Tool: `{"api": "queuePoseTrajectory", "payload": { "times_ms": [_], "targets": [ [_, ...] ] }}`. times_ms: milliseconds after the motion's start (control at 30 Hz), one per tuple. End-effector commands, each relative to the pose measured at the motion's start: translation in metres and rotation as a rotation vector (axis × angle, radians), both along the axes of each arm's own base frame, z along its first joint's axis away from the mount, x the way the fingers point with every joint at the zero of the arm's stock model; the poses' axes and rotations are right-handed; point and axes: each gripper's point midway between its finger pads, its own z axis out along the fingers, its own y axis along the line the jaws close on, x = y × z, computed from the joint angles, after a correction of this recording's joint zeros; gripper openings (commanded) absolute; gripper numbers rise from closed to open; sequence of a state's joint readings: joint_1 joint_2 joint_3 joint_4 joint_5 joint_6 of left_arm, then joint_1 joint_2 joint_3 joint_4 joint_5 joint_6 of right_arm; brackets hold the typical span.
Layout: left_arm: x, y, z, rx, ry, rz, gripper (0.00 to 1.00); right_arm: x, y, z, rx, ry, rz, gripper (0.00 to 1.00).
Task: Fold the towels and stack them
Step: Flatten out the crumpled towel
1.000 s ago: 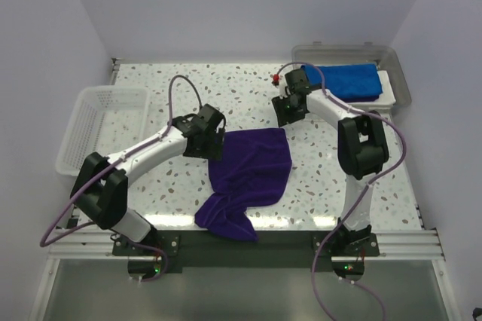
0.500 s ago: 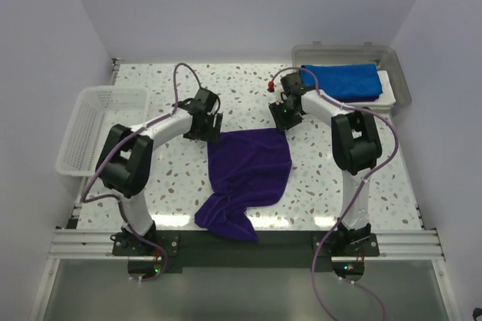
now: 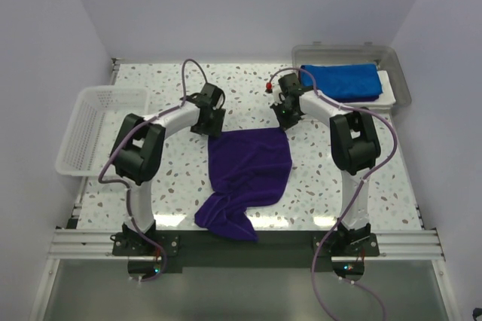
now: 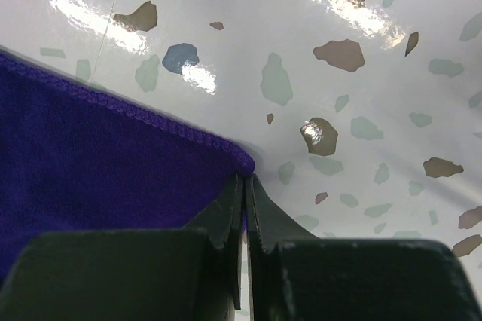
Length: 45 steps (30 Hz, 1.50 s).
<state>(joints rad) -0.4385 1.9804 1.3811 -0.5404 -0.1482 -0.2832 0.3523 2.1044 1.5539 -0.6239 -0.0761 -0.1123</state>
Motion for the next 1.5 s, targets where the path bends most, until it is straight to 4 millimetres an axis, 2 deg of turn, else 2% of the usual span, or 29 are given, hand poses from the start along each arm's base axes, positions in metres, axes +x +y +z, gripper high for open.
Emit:
{"api": "queuePoseTrajectory", "payload": {
  "times_ms": [0, 100, 233, 300, 367, 467, 533, 567, 667, 700, 733, 833, 867, 900, 933, 967, 1000, 1033, 1067, 1133, 1167, 1233, 1267, 1300, 1333, 1367, 1400, 1433, 1467],
  "targets": [
    [0.018, -0.005, 0.008, -0.013, -0.040, -0.018, 0.63, -0.022, -0.005, -0.030, -0.031, 0.103, 0.020, 0.00],
    [0.020, -0.006, 0.001, -0.006, -0.030, -0.020, 0.59, -0.022, -0.004, -0.029, -0.025, 0.100, 0.021, 0.00],
    [0.012, -0.006, -0.011, -0.001, 0.013, -0.025, 0.52, -0.021, -0.007, -0.026, -0.038, 0.092, 0.021, 0.00],
    [0.001, -0.004, -0.020, -0.003, 0.041, -0.015, 0.47, -0.022, -0.006, -0.024, -0.034, 0.090, 0.021, 0.00],
    [-0.010, 0.000, -0.030, 0.007, 0.073, -0.003, 0.38, -0.022, -0.005, -0.022, -0.028, 0.086, 0.020, 0.00],
    [-0.021, 0.007, -0.043, 0.030, 0.104, 0.011, 0.31, -0.022, -0.004, -0.020, -0.022, 0.084, 0.024, 0.00],
    [-0.022, 0.013, -0.047, 0.059, 0.109, 0.031, 0.26, -0.022, -0.004, -0.020, -0.021, 0.085, 0.026, 0.00],
    [-0.020, 0.016, -0.050, 0.076, 0.111, 0.038, 0.17, -0.020, -0.003, -0.018, -0.019, 0.079, 0.027, 0.00],
    [-0.013, 0.020, -0.049, 0.110, 0.108, 0.046, 0.00, -0.014, -0.001, -0.009, -0.014, 0.059, 0.027, 0.00],
    [-0.007, 0.025, -0.044, 0.137, 0.089, 0.047, 0.00, -0.011, 0.000, -0.002, -0.010, 0.043, 0.026, 0.00],
    [0.003, 0.024, -0.032, 0.137, 0.055, 0.050, 0.00, -0.007, 0.002, 0.004, -0.007, 0.026, 0.027, 0.00],
    [0.024, 0.027, 0.003, 0.170, -0.042, 0.045, 0.00, 0.016, 0.002, 0.043, -0.006, -0.082, 0.005, 0.00],
    [0.040, 0.027, 0.034, 0.173, -0.120, 0.058, 0.00, 0.032, 0.002, 0.067, -0.010, -0.150, -0.012, 0.00],
    [0.048, 0.028, 0.053, 0.181, -0.163, 0.054, 0.00, 0.039, 0.003, 0.082, -0.006, -0.185, -0.019, 0.00],
    [0.056, 0.028, 0.072, 0.183, -0.206, 0.059, 0.00, 0.046, 0.003, 0.105, 0.005, -0.239, -0.030, 0.00],
    [0.071, 0.025, 0.114, 0.156, -0.301, 0.071, 0.00, 0.059, 0.004, 0.135, 0.020, -0.315, -0.048, 0.00],
    [0.077, 0.027, 0.137, 0.166, -0.353, 0.070, 0.00, 0.066, 0.001, 0.156, 0.012, -0.368, -0.068, 0.00],
    [0.086, 0.025, 0.183, 0.133, -0.452, 0.082, 0.00, 0.069, -0.001, 0.184, 0.023, -0.431, -0.083, 0.00],
    [0.090, 0.028, 0.207, 0.136, -0.505, 0.081, 0.00, 0.076, -0.001, 0.219, 0.044, -0.511, -0.101, 0.00],
    [0.092, 0.028, 0.253, 0.107, -0.602, 0.084, 0.00, 0.079, -0.006, 0.260, 0.056, -0.602, -0.127, 0.00],
    [0.089, 0.030, 0.299, 0.074, -0.697, 0.089, 0.00, 0.075, -0.008, 0.300, 0.088, -0.684, -0.135, 0.00],
    [0.082, 0.031, 0.341, 0.035, -0.778, 0.086, 0.00, 0.067, -0.010, 0.339, 0.132, -0.770, -0.135, 0.00],
    [0.070, 0.034, 0.377, -0.001, -0.849, 0.079, 0.00, 0.053, -0.014, 0.369, 0.158, -0.830, -0.131, 0.00],
    [0.062, 0.036, 0.393, -0.020, -0.883, 0.076, 0.00, 0.045, -0.016, 0.387, 0.177, -0.876, -0.123, 0.00],
    [0.045, 0.042, 0.422, -0.052, -0.943, 0.076, 0.00, 0.037, -0.017, 0.393, 0.181, -0.891, -0.102, 0.00],
    [0.034, 0.042, 0.436, -0.077, -0.972, 0.053, 0.00, 0.016, -0.022, 0.420, 0.209, -0.948, -0.092, 0.00],
    [0.023, 0.042, 0.447, -0.099, -1.000, 0.039, 0.00, 0.006, -0.024, 0.429, 0.219, -0.971, -0.076, 0.00],
    [0.000, 0.049, 0.470, -0.130, -1.061, 0.029, 0.00, -0.003, -0.024, 0.429, 0.224, -0.971, -0.044, 0.00],
    [-0.013, 0.047, 0.481, -0.152, -1.090, -0.009, 0.00, -0.016, -0.025, 0.438, 0.241, -0.992, -0.028, 0.00]
  ]
}}
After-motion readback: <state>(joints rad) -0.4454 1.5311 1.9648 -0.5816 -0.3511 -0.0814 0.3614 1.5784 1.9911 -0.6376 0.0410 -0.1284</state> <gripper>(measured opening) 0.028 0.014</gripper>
